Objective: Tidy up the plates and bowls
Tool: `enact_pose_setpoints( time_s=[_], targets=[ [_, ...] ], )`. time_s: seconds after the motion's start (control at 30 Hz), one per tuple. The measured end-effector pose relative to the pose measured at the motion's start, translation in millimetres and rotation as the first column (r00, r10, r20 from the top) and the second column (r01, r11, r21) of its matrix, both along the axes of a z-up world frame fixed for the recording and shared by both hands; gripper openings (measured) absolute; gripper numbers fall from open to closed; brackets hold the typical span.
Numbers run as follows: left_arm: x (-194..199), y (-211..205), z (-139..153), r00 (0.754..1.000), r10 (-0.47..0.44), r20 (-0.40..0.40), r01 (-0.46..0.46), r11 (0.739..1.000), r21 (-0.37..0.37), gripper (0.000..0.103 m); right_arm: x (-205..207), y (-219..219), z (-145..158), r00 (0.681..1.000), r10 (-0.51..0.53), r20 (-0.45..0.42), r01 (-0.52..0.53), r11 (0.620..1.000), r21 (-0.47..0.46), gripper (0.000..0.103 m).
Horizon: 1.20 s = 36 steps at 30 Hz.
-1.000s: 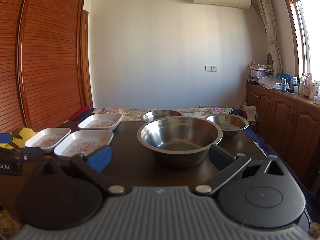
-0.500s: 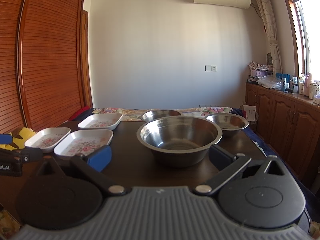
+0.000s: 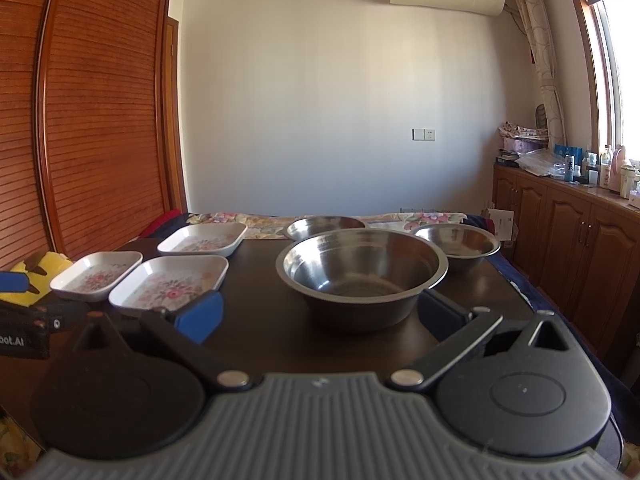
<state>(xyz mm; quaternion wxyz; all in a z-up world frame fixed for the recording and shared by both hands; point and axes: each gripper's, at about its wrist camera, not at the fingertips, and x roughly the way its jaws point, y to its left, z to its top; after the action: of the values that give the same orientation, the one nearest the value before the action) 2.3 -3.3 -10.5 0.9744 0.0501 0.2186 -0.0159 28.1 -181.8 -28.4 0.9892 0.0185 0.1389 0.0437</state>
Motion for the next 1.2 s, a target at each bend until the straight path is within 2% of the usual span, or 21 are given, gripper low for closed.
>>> enact_pose_setpoints(
  time_s=[0.3, 0.43, 0.53, 0.9, 1.2],
  targets=[
    [2.8, 2.7, -1.0, 1.000, -0.001, -0.009, 0.001, 0.999, 0.032, 0.102, 7.1, 10.7, -1.6, 1.000, 0.027, -0.011, -0.027, 0.999, -0.024, 0.103],
    [8.5, 11.2, -1.2, 1.000, -0.007, -0.020, 0.008, 1.000, 0.023, 0.102, 11.8, 20.3, -1.9, 0.998, 0.052, -0.018, -0.053, 0.998, -0.039, 0.103],
    [15.2, 21.3, -0.6, 1.000, 0.007, -0.024, -0.006, 1.000, 0.013, 0.102, 15.6, 28.7, 0.7, 0.997, 0.080, -0.016, -0.081, 0.995, -0.055, 0.103],
    [49.8, 56.8, 4.0, 0.997, 0.071, -0.019, -0.069, 0.995, 0.079, 0.102, 50.1, 55.6, 13.1, 0.979, 0.199, -0.038, -0.202, 0.976, -0.079, 0.103],
    [75.5, 78.4, 3.4, 0.996, 0.076, -0.047, -0.074, 0.996, 0.048, 0.102, 76.3, 78.6, 13.3, 0.958, 0.270, -0.101, -0.278, 0.958, -0.075, 0.103]
  ],
)
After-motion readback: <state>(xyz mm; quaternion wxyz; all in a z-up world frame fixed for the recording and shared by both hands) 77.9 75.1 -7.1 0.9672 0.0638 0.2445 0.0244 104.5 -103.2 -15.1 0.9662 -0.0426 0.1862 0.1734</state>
